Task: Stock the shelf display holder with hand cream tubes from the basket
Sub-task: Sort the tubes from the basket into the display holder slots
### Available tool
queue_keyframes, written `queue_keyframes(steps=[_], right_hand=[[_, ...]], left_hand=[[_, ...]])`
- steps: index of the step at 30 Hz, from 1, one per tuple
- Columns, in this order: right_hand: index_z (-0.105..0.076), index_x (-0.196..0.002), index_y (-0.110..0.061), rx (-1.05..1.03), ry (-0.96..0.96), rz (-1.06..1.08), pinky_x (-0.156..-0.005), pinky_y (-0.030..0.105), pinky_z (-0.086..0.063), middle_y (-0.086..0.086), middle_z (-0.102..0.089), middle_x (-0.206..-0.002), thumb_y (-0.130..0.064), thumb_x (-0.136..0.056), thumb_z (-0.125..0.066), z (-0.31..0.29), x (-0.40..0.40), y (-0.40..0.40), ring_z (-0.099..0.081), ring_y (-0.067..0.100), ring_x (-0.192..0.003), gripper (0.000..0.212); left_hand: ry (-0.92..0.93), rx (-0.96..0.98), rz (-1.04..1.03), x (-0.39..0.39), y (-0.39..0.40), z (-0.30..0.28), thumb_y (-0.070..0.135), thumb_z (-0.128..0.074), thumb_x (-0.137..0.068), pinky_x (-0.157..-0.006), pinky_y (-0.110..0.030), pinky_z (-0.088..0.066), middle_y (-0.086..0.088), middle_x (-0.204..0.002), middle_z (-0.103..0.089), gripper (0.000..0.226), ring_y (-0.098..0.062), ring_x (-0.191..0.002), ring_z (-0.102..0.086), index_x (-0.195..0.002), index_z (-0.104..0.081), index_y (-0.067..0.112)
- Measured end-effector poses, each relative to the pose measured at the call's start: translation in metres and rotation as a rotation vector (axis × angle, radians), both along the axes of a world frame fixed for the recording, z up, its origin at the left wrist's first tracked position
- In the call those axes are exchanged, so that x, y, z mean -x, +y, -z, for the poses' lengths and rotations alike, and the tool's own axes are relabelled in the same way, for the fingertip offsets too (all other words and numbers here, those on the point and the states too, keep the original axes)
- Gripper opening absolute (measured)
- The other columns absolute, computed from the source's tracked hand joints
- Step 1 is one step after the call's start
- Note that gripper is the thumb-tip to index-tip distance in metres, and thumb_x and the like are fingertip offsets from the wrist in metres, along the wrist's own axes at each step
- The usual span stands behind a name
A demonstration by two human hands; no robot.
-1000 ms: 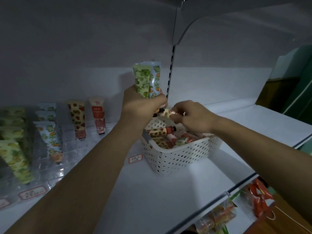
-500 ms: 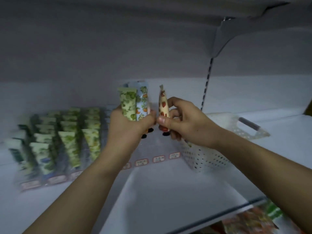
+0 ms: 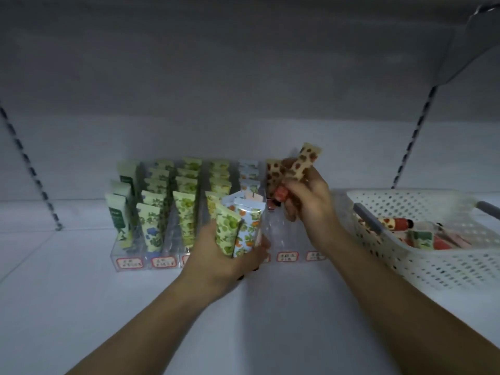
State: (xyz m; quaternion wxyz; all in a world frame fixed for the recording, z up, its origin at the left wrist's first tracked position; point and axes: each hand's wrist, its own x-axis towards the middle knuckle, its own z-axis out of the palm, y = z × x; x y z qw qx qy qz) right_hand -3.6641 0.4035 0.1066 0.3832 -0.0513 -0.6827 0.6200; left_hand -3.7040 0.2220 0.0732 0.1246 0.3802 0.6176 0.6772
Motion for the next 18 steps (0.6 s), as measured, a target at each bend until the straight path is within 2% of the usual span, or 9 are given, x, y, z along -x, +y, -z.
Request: queue_keyframes(steps=[2, 3, 5, 6, 8, 11, 13, 15, 18], right_hand=[[-0.053, -0.099, 0.005, 0.024, 0.0, -0.02, -0.042, 0.026, -0.03, 0.002, -0.05, -0.056, -0.022, -0.092, -0.053, 0.0, 0.0, 0.004, -0.04, 0.014, -0.042, 0.028], [-0.052, -0.094, 0.004, 0.005, 0.0, -0.018, -0.043, 0.027, -0.03, 0.001, -0.049, -0.055, -0.024, -0.099, -0.051, 0.001, -0.002, 0.006, -0.04, 0.014, -0.043, 0.029], [-0.053, -0.087, -0.005, -0.048, -0.04, 0.017, -0.044, 0.027, -0.032, -0.003, -0.052, -0.054, -0.022, -0.108, -0.043, 0.005, -0.005, 0.01, -0.042, 0.012, -0.045, 0.029], [-0.054, -0.09, -0.009, -0.077, -0.054, 0.038, -0.044, 0.027, -0.034, -0.005, -0.055, -0.057, -0.02, -0.108, -0.042, 0.006, -0.007, 0.011, -0.045, 0.01, -0.047, 0.024], [-0.052, -0.107, -0.01, -0.138, -0.046, 0.088, -0.046, 0.023, -0.041, -0.004, -0.06, -0.068, -0.015, -0.107, -0.045, 0.008, -0.01, 0.016, -0.053, 0.007, -0.052, 0.009], [-0.054, -0.116, -0.009, -0.271, -0.035, 0.171, -0.057, 0.024, -0.049, 0.0, -0.064, -0.081, -0.012, -0.104, -0.051, 0.008, -0.01, 0.023, -0.062, 0.007, -0.066, 0.013], [-0.057, -0.114, -0.012, -0.349, -0.032, 0.204, -0.062, 0.031, -0.054, 0.002, -0.066, -0.084, -0.012, -0.102, -0.054, 0.01, -0.008, 0.024, -0.065, 0.013, -0.07, 0.013], [-0.06, -0.118, -0.011, -0.398, -0.031, 0.234, -0.066, 0.031, -0.056, 0.002, -0.068, -0.087, -0.012, -0.099, -0.058, 0.012, -0.005, 0.023, -0.067, 0.014, -0.073, 0.019], [-0.064, -0.117, -0.011, -0.513, -0.103, 0.254, -0.074, 0.04, -0.059, 0.001, -0.071, -0.093, -0.02, -0.095, -0.063, 0.011, -0.001, 0.023, -0.069, 0.015, -0.083, 0.025]], left_hand=[[-0.006, 0.04, 0.062, 0.003, 0.004, 0.004, -0.008, -0.077, -0.075, -0.054, -0.031, -0.053, -0.007, -0.073, -0.071, 0.015, -0.018, -0.065, -0.068, -0.083, -0.066, -0.002], [0.0, 0.072, 0.086, 0.004, 0.005, 0.007, -0.007, -0.078, -0.076, -0.057, -0.03, -0.053, -0.006, -0.076, -0.072, 0.015, -0.016, -0.067, -0.068, -0.082, -0.068, 0.002], [0.012, 0.125, 0.1, 0.003, 0.005, 0.01, -0.011, -0.077, -0.08, -0.059, -0.025, -0.053, 0.0, -0.077, -0.073, 0.023, -0.011, -0.068, -0.069, -0.081, -0.071, 0.011], [0.002, 0.131, 0.091, 0.003, 0.004, 0.01, -0.011, -0.076, -0.081, -0.058, -0.027, -0.054, 0.0, -0.077, -0.074, 0.026, -0.012, -0.067, -0.069, -0.08, -0.072, 0.014], [-0.034, 0.117, 0.063, 0.004, 0.003, 0.01, -0.008, -0.078, -0.081, -0.057, -0.04, -0.056, -0.009, -0.078, -0.074, 0.026, -0.022, -0.066, -0.068, -0.077, -0.074, 0.018], [-0.061, 0.093, 0.042, 0.002, 0.001, 0.007, 0.005, -0.082, -0.076, -0.061, -0.064, -0.053, -0.019, -0.083, -0.073, 0.014, -0.043, -0.072, -0.067, -0.079, -0.075, 0.017], [-0.079, 0.077, 0.036, 0.0, 0.0, 0.006, 0.011, -0.079, -0.071, -0.063, -0.068, -0.051, -0.013, -0.082, -0.074, 0.011, -0.039, -0.072, -0.068, -0.08, -0.074, 0.015], [-0.112, 0.045, 0.041, -0.002, -0.001, 0.005, 0.011, -0.079, -0.067, -0.063, -0.061, -0.054, -0.007, -0.079, -0.075, 0.016, -0.03, -0.071, -0.068, -0.081, -0.072, 0.01], [-0.137, 0.03, 0.032, -0.004, -0.001, 0.003, 0.016, -0.083, -0.058, -0.055, -0.035, -0.052, -0.001, -0.077, -0.076, 0.032, -0.018, -0.065, -0.069, -0.086, -0.069, 0.008]])
